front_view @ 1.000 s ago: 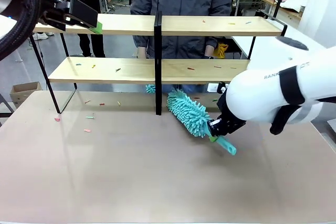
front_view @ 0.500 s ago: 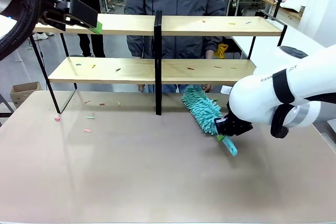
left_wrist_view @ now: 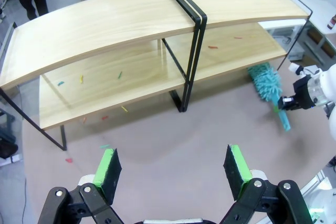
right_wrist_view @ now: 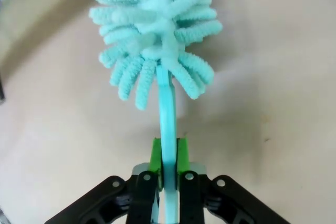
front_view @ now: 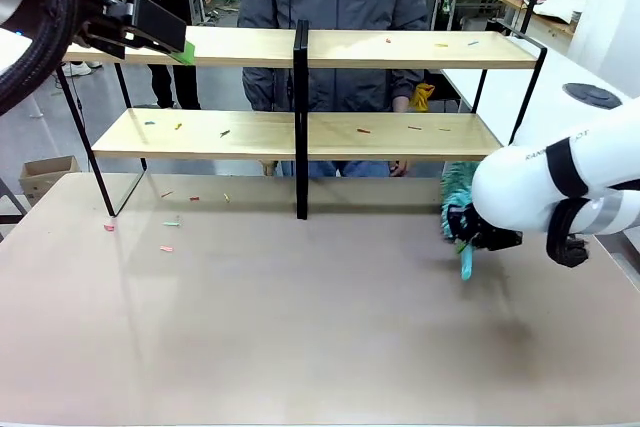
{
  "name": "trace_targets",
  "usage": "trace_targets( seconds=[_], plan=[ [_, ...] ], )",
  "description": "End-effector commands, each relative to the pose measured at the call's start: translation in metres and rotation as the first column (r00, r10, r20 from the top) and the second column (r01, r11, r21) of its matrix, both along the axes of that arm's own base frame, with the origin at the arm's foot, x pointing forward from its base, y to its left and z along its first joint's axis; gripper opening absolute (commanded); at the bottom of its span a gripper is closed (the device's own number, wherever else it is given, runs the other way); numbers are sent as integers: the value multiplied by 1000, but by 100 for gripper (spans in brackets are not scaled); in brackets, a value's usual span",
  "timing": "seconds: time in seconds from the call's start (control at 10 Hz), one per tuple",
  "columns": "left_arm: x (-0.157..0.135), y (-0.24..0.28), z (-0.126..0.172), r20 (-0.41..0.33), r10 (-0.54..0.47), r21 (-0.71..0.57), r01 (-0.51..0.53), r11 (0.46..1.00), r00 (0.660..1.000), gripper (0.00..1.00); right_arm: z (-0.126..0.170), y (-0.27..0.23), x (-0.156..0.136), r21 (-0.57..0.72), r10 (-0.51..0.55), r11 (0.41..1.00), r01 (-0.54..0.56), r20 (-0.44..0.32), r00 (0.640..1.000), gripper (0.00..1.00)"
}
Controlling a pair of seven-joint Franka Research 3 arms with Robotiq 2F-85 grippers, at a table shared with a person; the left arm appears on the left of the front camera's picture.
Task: Clean the shelves.
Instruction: Clean a randomly selected level of the Shelf with the Duster.
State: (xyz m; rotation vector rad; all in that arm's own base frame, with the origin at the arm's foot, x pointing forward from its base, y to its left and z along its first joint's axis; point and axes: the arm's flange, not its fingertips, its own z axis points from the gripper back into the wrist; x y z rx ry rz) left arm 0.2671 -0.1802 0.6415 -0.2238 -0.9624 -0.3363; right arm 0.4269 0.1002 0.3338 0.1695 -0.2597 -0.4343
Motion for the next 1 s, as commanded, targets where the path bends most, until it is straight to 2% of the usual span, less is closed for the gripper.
trace_targets(
  seconds=[0.0,0.2,0.3,0.5,0.6,0.8,0.9],
  plan=[
    [-1,1,1,6,0,10,0,1000,1000,100,1,7,-53,-109,-62,992,69,69,996,12],
    [-1,1,1,6,0,10,0,1000,1000,100,1,20,-55,-180,10,984,6,89,996,12],
    [-1,1,1,6,0,10,0,1000,1000,100,-1,27,-54,-108,79,992,-71,67,995,12],
    [-1,1,1,6,0,10,0,1000,1000,100,-1,29,-55,-71,129,990,-125,55,990,12],
    [-1,1,1,6,0,10,0,1000,1000,100,2,27,-58,16,198,980,-199,39,979,12],
    [-1,1,1,6,0,10,0,1000,1000,100,22,7,-78,183,359,916,-357,22,933,12],
    [-1,1,1,6,0,10,0,1000,1000,100,39,-13,-97,267,452,859,-436,0,892,12]
  ],
)
